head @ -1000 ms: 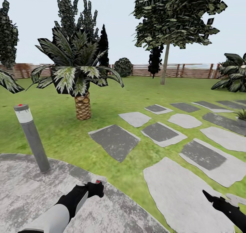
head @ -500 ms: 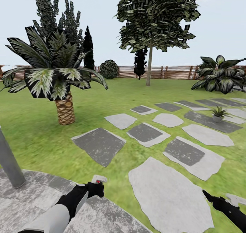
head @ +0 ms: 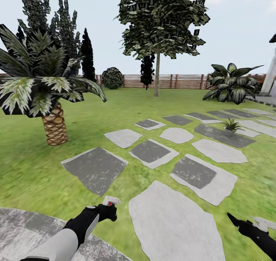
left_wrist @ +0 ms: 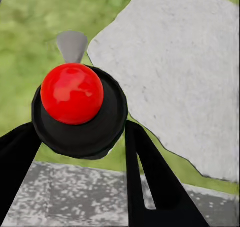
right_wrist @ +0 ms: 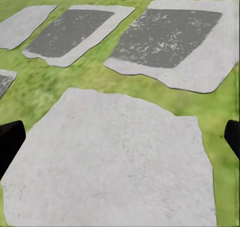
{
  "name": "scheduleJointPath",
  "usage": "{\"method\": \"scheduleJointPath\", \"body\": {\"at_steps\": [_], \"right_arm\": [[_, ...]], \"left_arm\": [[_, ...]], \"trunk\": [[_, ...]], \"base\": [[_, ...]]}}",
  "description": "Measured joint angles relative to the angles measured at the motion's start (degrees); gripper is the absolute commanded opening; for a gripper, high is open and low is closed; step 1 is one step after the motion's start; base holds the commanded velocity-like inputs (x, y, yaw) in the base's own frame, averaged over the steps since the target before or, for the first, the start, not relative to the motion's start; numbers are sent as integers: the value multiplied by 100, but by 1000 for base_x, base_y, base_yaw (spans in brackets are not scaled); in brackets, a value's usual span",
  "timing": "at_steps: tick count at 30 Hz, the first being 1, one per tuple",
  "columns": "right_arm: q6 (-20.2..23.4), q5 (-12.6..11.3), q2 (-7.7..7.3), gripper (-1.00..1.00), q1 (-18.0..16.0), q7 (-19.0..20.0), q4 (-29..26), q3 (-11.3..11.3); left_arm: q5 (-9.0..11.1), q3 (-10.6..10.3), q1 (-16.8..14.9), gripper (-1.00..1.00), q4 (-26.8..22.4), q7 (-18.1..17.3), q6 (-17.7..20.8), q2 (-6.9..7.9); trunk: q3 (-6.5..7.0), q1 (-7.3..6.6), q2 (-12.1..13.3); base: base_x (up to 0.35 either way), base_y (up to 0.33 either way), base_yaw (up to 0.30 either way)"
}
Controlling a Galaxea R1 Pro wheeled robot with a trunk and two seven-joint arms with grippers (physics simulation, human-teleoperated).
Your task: Pick up the pesticide atomizer in the garden and spray insectifuge to fully cover both potted plants in the garden.
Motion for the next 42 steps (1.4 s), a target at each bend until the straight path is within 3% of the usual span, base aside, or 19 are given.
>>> {"method": "scheduleJointPath", "body": {"at_steps": [12,28,42], "right_arm": [[-1,-1,0,100,0,-1,1,3],[-3,-3,-1,100,1,-2,2,5],[-3,-3,-1,100,1,4,2,0]], "left_arm": [[0,8,0,-100,0,0,0,4],[-1,0,-1,-100,1,0,1,-1],[-1,0,-1,-100,1,0,1,-1]], "trunk": [[0,0,0],[0,-1,0],[0,-1,0]], "base": [[253,-153,-299],[318,-7,-296],[334,0,-97]]}}
